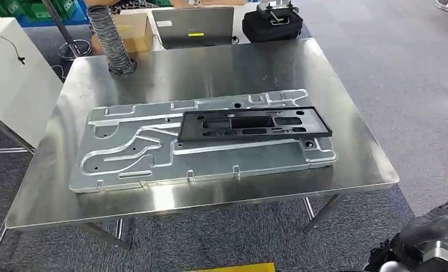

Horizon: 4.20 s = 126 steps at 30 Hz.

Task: Take the parts from the cabinet and place them on the table.

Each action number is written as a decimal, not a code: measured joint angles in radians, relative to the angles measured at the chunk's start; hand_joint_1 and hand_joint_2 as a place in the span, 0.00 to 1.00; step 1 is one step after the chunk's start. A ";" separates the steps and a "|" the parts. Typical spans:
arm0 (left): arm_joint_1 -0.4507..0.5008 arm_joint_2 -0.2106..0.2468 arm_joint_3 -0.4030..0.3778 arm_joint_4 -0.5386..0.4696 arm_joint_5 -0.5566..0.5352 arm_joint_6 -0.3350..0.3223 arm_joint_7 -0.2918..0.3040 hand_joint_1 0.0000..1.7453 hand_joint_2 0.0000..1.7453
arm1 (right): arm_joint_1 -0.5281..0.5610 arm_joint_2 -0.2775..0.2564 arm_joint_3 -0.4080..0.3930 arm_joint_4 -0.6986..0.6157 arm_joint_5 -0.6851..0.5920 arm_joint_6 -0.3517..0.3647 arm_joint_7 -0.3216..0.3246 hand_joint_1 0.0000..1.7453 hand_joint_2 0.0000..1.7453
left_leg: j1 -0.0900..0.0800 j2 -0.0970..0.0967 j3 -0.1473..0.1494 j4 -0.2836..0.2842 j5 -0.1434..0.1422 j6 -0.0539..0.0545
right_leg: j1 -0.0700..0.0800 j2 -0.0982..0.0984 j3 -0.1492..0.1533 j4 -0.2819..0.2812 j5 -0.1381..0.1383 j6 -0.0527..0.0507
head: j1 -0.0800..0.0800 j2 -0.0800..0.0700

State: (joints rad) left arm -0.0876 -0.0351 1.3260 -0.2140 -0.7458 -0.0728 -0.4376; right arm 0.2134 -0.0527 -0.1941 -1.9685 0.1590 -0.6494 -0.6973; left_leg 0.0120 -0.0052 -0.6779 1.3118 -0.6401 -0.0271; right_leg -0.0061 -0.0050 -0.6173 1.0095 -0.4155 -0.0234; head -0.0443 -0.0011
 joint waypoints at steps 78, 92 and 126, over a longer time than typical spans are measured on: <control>-0.004 -0.070 -0.041 0.002 -0.133 0.006 0.047 0.00 0.00 | -0.226 0.059 -0.332 1.766 0.828 0.368 0.546 0.00 0.00 | -0.015 0.023 0.130 -0.343 0.197 0.071 | -0.008 0.000 -0.049 0.284 -0.119 0.077 | 0.000 0.000; 0.000 -0.075 -0.042 0.002 -0.134 0.006 0.047 0.00 0.00 | -0.231 0.060 -0.332 1.767 0.829 0.381 0.548 0.00 0.00 | -0.006 0.014 -0.013 0.010 0.033 0.008 | 0.001 -0.008 0.084 -0.039 -0.053 0.005 | 0.000 0.000; -0.003 -0.069 -0.048 0.002 -0.143 0.024 0.111 0.00 1.00 | -0.235 0.062 -0.491 1.767 0.726 0.543 0.753 0.00 1.00 | -0.017 0.018 0.184 -0.327 0.134 0.041 | 0.002 0.000 0.076 -0.010 -0.061 0.034 | 0.000 0.000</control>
State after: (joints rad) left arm -0.0904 -0.1038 1.2783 -0.2125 -0.8888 -0.0485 -0.3262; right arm -0.0218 0.0095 -0.6847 -0.2014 0.8850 -0.1064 0.0554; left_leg -0.0048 0.0131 -0.4936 0.9844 -0.5056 0.0135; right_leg -0.0037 -0.0047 -0.5417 0.9998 -0.4768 0.0103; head -0.0443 -0.0008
